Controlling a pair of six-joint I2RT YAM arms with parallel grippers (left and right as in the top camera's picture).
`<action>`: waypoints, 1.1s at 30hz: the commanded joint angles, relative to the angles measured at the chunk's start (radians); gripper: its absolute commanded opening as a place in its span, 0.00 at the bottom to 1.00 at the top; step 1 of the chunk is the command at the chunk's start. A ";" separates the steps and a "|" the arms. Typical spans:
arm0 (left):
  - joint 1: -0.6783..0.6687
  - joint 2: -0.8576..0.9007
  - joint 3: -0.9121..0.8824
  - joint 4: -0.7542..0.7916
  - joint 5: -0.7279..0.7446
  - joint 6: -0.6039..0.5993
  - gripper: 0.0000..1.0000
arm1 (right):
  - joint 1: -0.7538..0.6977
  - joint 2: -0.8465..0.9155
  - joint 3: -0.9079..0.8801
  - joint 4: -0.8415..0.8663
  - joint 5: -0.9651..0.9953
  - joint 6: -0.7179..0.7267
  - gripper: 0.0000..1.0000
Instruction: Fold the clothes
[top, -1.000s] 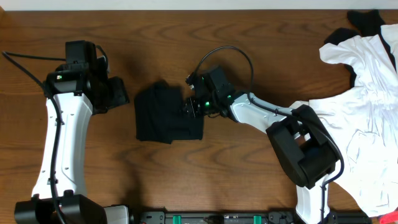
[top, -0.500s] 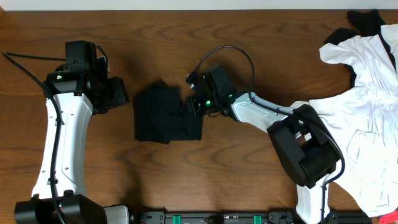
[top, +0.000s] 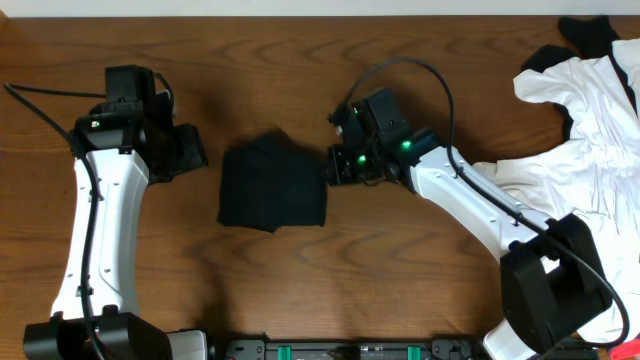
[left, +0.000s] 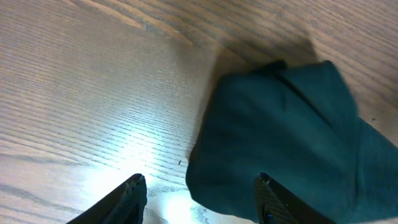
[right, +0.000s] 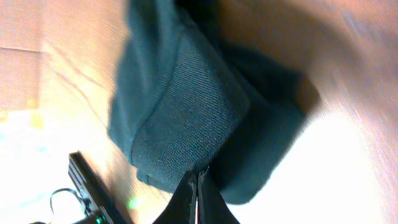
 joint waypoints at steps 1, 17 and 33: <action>0.004 0.005 -0.002 -0.002 -0.001 -0.002 0.57 | -0.013 0.009 -0.002 -0.103 0.085 0.011 0.01; 0.003 0.005 -0.002 -0.010 -0.001 -0.002 0.57 | -0.014 0.028 -0.002 -0.208 0.443 0.001 0.21; -0.046 0.017 -0.024 -0.002 0.101 0.057 0.55 | -0.007 0.008 0.024 0.184 -0.142 -0.200 0.01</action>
